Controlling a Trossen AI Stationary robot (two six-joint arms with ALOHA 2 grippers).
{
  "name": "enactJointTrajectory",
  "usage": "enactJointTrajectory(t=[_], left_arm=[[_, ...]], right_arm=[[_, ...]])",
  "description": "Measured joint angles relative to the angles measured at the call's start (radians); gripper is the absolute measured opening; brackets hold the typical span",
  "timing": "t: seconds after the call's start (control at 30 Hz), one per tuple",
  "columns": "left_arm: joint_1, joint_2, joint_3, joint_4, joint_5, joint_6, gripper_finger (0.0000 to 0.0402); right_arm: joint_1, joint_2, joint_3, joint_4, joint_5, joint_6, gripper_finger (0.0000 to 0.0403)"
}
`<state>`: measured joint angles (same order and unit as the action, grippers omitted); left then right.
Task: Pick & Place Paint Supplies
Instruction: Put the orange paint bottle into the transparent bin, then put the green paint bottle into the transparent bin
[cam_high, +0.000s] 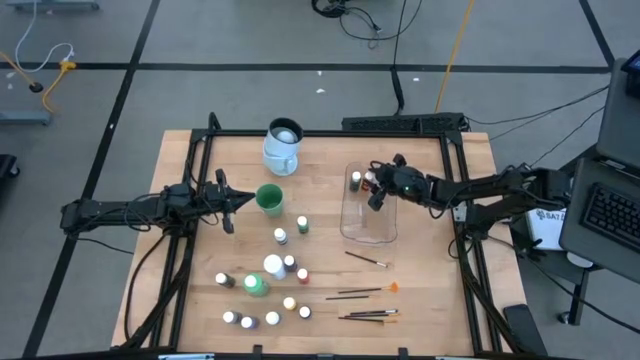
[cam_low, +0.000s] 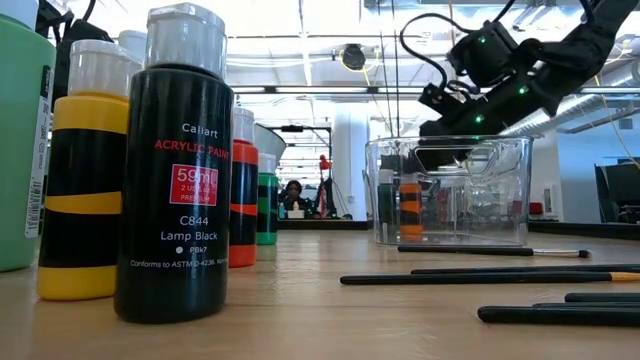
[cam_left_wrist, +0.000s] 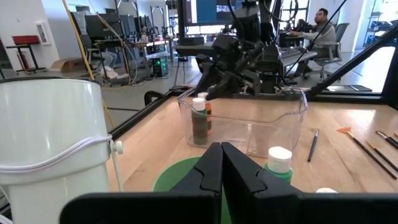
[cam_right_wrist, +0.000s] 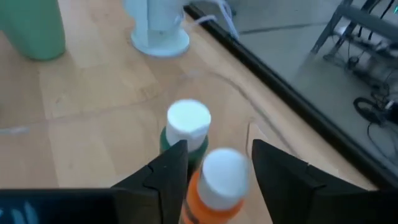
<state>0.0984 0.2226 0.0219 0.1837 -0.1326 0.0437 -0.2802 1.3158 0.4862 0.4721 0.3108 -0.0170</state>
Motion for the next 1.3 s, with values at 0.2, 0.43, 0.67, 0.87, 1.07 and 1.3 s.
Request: enactJointTrajectory(t=[0.2, 0.43, 0.67, 0.87, 1.07, 1.3], left_arm=[[0.000, 0.000, 0.000, 0.000, 0.000, 0.000, 0.0005], [0.000, 0.000, 0.000, 0.000, 0.000, 0.000, 0.0005], [0.000, 0.000, 0.000, -0.002, 0.000, 0.000, 0.0005], [0.000, 0.000, 0.000, -0.006, -0.003, 0.005, 0.0005], [0.000, 0.000, 0.000, -0.017, -0.005, 0.026, 0.0005], [0.000, 0.000, 0.000, -0.030, -0.006, 0.025, 0.0005]], right_arm=[[0.022, -0.117, 0.003, 0.062, 0.001, -0.091, 0.0184], [0.160, -0.180, 0.195, -0.149, -0.083, -0.053, 0.0184], [0.303, -0.004, 0.349, -0.073, -0.230, -0.121, 0.0185], [0.322, 0.193, 0.451, -0.087, -0.313, -0.119, 0.0185], [0.327, 0.395, 0.588, -0.101, -0.339, -0.158, 0.0185], [0.319, 0.542, 0.676, -0.077, -0.341, -0.180, 0.0208]])
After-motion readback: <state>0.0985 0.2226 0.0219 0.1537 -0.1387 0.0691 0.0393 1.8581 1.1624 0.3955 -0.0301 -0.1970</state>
